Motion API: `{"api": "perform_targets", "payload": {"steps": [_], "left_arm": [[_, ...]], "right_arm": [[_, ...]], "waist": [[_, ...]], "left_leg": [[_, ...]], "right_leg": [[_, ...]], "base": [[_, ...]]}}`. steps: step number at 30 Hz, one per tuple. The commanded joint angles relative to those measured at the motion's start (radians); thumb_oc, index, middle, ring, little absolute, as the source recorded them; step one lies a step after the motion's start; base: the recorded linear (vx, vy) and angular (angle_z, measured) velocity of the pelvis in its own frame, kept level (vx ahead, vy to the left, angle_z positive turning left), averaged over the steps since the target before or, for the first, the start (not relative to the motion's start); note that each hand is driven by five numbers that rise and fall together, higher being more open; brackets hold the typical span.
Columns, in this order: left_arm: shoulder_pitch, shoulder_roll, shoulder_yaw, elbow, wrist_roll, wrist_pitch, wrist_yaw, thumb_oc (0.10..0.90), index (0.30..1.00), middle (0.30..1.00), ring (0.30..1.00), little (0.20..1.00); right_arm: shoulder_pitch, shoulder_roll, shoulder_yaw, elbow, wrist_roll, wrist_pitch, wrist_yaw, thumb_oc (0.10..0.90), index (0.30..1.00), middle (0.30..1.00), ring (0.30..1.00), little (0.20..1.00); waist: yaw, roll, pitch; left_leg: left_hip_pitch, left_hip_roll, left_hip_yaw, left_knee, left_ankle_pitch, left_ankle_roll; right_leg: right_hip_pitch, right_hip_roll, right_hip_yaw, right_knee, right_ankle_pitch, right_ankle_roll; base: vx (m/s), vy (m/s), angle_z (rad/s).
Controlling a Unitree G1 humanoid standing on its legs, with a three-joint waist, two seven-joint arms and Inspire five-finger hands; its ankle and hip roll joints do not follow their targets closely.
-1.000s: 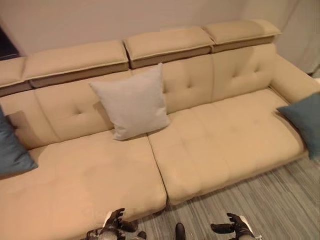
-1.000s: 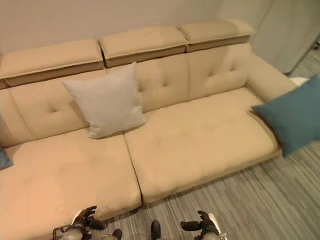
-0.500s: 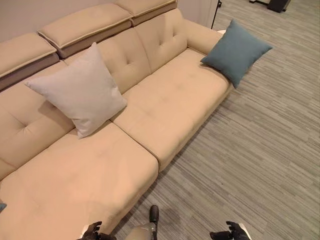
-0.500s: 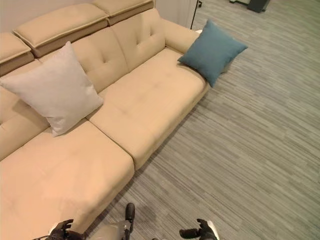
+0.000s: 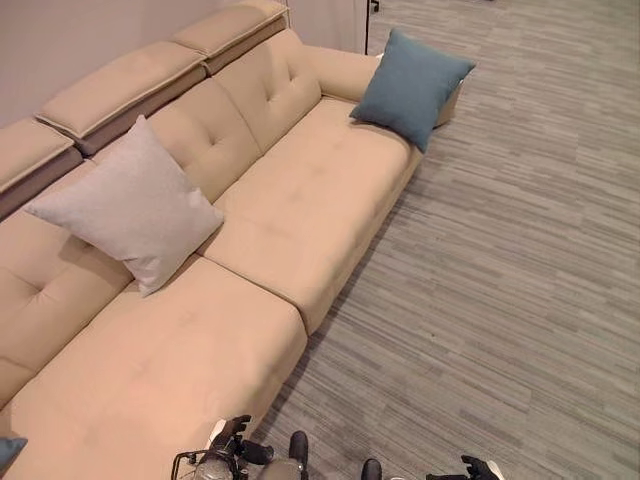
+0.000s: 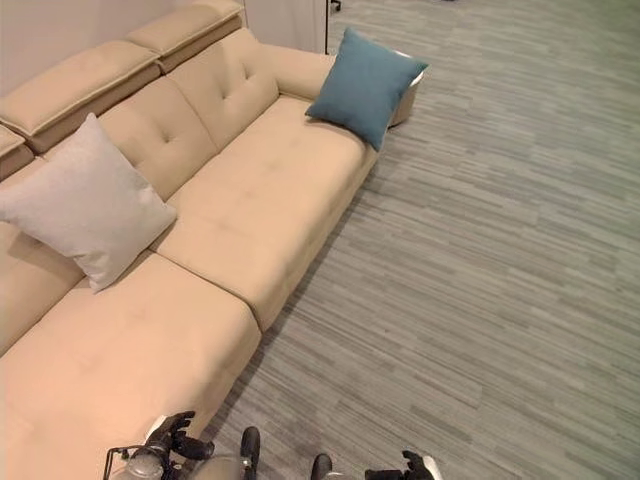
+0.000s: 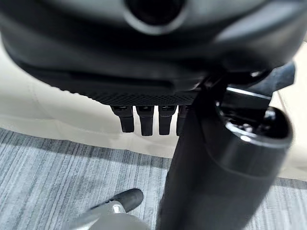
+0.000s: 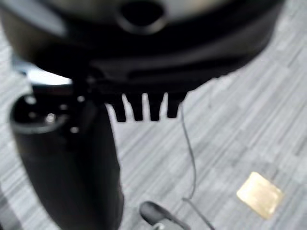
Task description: Pick up all the scattered cushions and arrange them neatly on the sofa.
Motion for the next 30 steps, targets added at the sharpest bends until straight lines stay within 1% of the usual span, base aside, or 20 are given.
{"api": "perform_targets", "payload": {"steps": [1,3,4,6,7,8,9,12,14,15,16,18,21,22,23,25,26,27,29,30], "left_arm": [[-0.007,0.008,0.013,0.024,0.026,-0.018,0.009,0.8,0.9,0.9,0.9,0.9],[0.006,0.011,0.021,0.03,0.035,-0.014,0.011,0.8,0.9,0.9,0.9,0.9],[0.013,0.021,0.029,0.028,0.035,-0.016,0.013,0.8,0.9,0.9,0.9,0.9],[0.013,0.037,0.038,0.016,0.025,-0.015,0.02,0.8,0.9,0.9,0.9,0.9],[0.013,0.037,0.038,0.016,0.025,-0.015,0.02,0.8,0.9,0.9,0.9,0.9],[0.005,0.047,0.038,0.002,0.016,-0.017,0.024,0.8,0.9,0.9,0.9,0.9],[0.0,0.052,0.042,-0.01,0.004,-0.021,0.035,0.8,0.9,0.9,0.9,0.9],[0.001,0.053,0.054,-0.022,0.002,-0.026,0.033,0.8,0.9,0.9,0.9,0.9],[0.0,0.054,0.058,-0.023,0.006,-0.03,0.029,0.8,0.9,0.9,0.9,0.9],[-0.002,0.055,0.056,-0.02,0.01,-0.031,0.025,0.8,0.9,0.9,0.9,0.9],[-0.006,0.056,0.051,-0.016,0.016,-0.033,0.023,0.8,0.9,0.9,0.9,0.9],[-0.005,0.051,0.039,-0.009,0.032,-0.032,0.023,0.8,0.9,0.9,0.9,0.9],[0.002,0.04,0.038,-0.007,0.02,-0.031,0.022,0.8,0.9,0.9,0.9,0.9],[0.002,0.04,0.038,-0.007,0.02,-0.031,0.022,0.8,0.9,0.9,0.9,0.9],[0.012,0.029,0.027,-0.005,0.017,-0.028,0.022,0.8,0.9,0.9,0.9,0.9],[0.02,0.023,0.024,-0.009,-0.012,-0.026,0.022,0.8,0.9,0.9,0.9,0.9],[0.019,0.023,0.024,-0.009,-0.012,-0.026,0.022,0.8,0.9,0.9,0.9,0.9],[0.019,0.017,0.032,-0.024,-0.033,-0.032,0.02,0.8,0.9,0.9,0.9,0.9],[0.019,0.015,0.035,-0.031,-0.04,-0.029,0.024,0.8,0.9,0.9,0.9,0.9],[0.015,0.009,0.031,-0.031,-0.037,-0.026,0.026,0.8,0.9,0.9,0.9,0.9]], "right_arm": [[-0.015,-0.048,-0.018,-0.017,0.028,-0.01,-0.044,0.8,0.9,0.9,0.9,0.9],[-0.015,-0.044,-0.018,-0.012,0.019,-0.005,-0.045,0.8,0.9,0.9,0.9,0.9],[-0.019,-0.034,-0.011,-0.019,0.01,-0.007,-0.044,0.8,0.9,0.9,0.9,0.9],[-0.032,-0.028,-0.005,-0.033,0.009,-0.008,-0.04,0.8,0.9,0.9,0.9,0.9],[-0.032,-0.028,-0.005,-0.033,0.009,-0.008,-0.04,0.8,0.9,0.9,0.9,0.9],[-0.055,-0.028,0.007,-0.053,-0.001,-0.005,-0.038,0.8,0.9,0.9,0.9,0.9],[-0.065,-0.027,0.013,-0.071,-0.012,-0.002,-0.042,0.8,0.9,0.9,0.9,0.9],[-0.065,-0.025,0.024,-0.067,-0.035,0.005,-0.042,0.8,0.9,0.9,0.9,0.9],[-0.065,-0.023,0.026,-0.061,-0.042,0.012,-0.041,0.8,0.9,0.9,0.9,0.9],[-0.061,-0.022,0.025,-0.056,-0.041,0.012,-0.039,0.8,0.9,0.9,0.9,0.9],[-0.056,-0.023,0.021,-0.052,-0.037,0.011,-0.037,0.8,0.9,0.9,0.9,0.9],[-0.039,-0.019,0.02,-0.04,-0.031,0.009,-0.037,0.8,0.9,0.9,0.9,0.9],[-0.014,-0.013,0.022,-0.03,-0.023,0.005,-0.037,0.8,0.9,0.9,0.9,0.9],[-0.014,-0.013,0.022,-0.03,-0.023,0.005,-0.037,0.8,0.9,0.9,0.9,0.9],[0.011,0.046,0.062,-0.051,-0.052,-0.011,-0.064,0.8,0.9,0.9,0.9,0.9],[0.001,0.05,0.057,-0.07,-0.05,0.001,-0.073,0.8,0.9,0.9,0.9,0.9],[0.001,0.051,0.057,-0.07,-0.05,0.001,-0.073,0.8,0.9,0.9,0.9,0.9],[0.002,0.043,0.047,-0.097,-0.06,0.001,-0.087,0.8,0.9,0.9,0.9,0.9],[-0.004,0.032,0.044,-0.097,-0.066,0.01,-0.088,0.8,0.9,0.9,0.9,0.9],[-0.01,0.025,0.05,-0.093,-0.074,0.015,-0.092,0.8,0.9,0.9,0.9,0.9]], "waist": [[0.052,-0.044,-0.006],[0.063,-0.049,-0.021],[0.083,-0.058,-0.03],[0.09,-0.061,-0.023],[0.092,-0.062,-0.023],[0.08,-0.044,-0.003],[0.077,-0.029,0.004],[0.082,-0.029,0.001],[0.084,-0.024,0.004],[0.081,-0.02,-0.002],[0.074,-0.022,0.0],[0.057,-0.035,-0.029],[0.049,-0.033,-0.062],[0.048,-0.033,-0.062],[0.054,-0.02,-0.068],[0.061,-0.022,-0.054],[0.058,-0.026,-0.057],[0.071,-0.032,-0.037],[0.083,-0.038,-0.021],[0.097,-0.034,-0.017]], "left_leg": [[-0.037,-0.049,0.027,0.055,-0.127,0.102],[-0.02,-0.049,0.026,0.054,-0.141,0.116],[-0.001,-0.046,0.037,0.045,-0.153,0.131],[0.033,-0.033,0.051,0.032,-0.165,0.149],[0.033,-0.034,0.053,0.032,-0.165,0.149],[0.058,-0.012,0.065,0.028,-0.174,0.166],[0.097,0.002,0.086,0.012,-0.195,0.173],[0.173,0.021,0.128,-0.018,-0.236,0.166],[0.225,0.032,0.15,-0.025,-0.263,0.155],[0.256,0.038,0.145,-0.029,-0.29,0.148],[0.272,0.035,0.147,-0.027,-0.29,0.145],[0.305,0.033,0.126,-0.03,-0.307,0.139],[0.306,0.076,0.111,0.02,-0.255,0.108],[0.305,0.076,0.111,0.02,-0.254,0.108],[0.286,0.108,0.1,0.117,-0.199,0.087],[0.189,0.137,0.095,0.316,-0.103,0.076],[0.183,0.133,0.092,0.315,-0.099,0.076],[0.103,0.157,0.11,0.483,-0.051,0.078],[0.036,0.158,0.132,0.549,-0.067,0.086],[-0.004,0.13,0.133,0.543,-0.105,0.091]], "right_leg": [[0.075,0.038,0.063,-0.113,0.041,0.117],[0.079,0.035,0.083,-0.09,0.028,0.118],[0.067,0.028,0.085,-0.026,0.024,0.13],[0.004,0.022,0.086,0.108,0.045,0.165],[0.002,0.021,0.088,0.111,0.043,0.165],[-0.097,0.005,0.06,0.269,0.1,0.21],[-0.15,-0.065,-0.036,0.304,0.112,0.218],[-0.149,-0.144,-0.163,0.148,0.114,0.182],[-0.172,-0.171,-0.223,0.058,0.158,0.193],[-0.184,-0.171,-0.224,0.028,0.164,0.21],[-0.188,-0.168,-0.213,0.008,0.192,0.21],[-0.159,-0.134,-0.158,-0.022,0.2,0.198],[-0.119,-0.097,-0.163,-0.03,0.186,0.168],[-0.12,-0.097,-0.163,-0.03,0.186,0.168],[-0.081,-0.063,-0.162,-0.034,0.161,0.137],[-0.033,-0.039,-0.155,-0.055,0.14,0.103],[-0.037,-0.043,-0.158,-0.056,0.141,0.103],[0.001,-0.04,-0.169,-0.076,0.121,0.078],[0.031,-0.038,-0.167,-0.089,0.103,0.07],[0.053,-0.028,-0.158,-0.103,0.092,0.073]], "base": [[0.17,0.063,-0.21],[0.23,0.096,-1.05],[0.24,0.115,-1.33],[0.15,0.082,-1.21],[0.07,0.08,-1.08],[0.11,0.116,-0.64],[0.18,0.107,-0.39],[0.25,-0.047,-0.72],[0.32,-0.095,-0.83],[0.32,-0.101,-0.7],[0.33,-0.102,-0.27],[0.34,-0.159,-0.03],[0.26,-0.198,0.7],[0.24,-0.263,0.32],[0.21,-0.26,0.08],[0.18,-0.284,-0.04],[0.13,-0.279,-0.16],[0.15,-0.263,-0.16],[0.21,-0.213,-0.14],[0.33,-0.054,-0.14]]}}
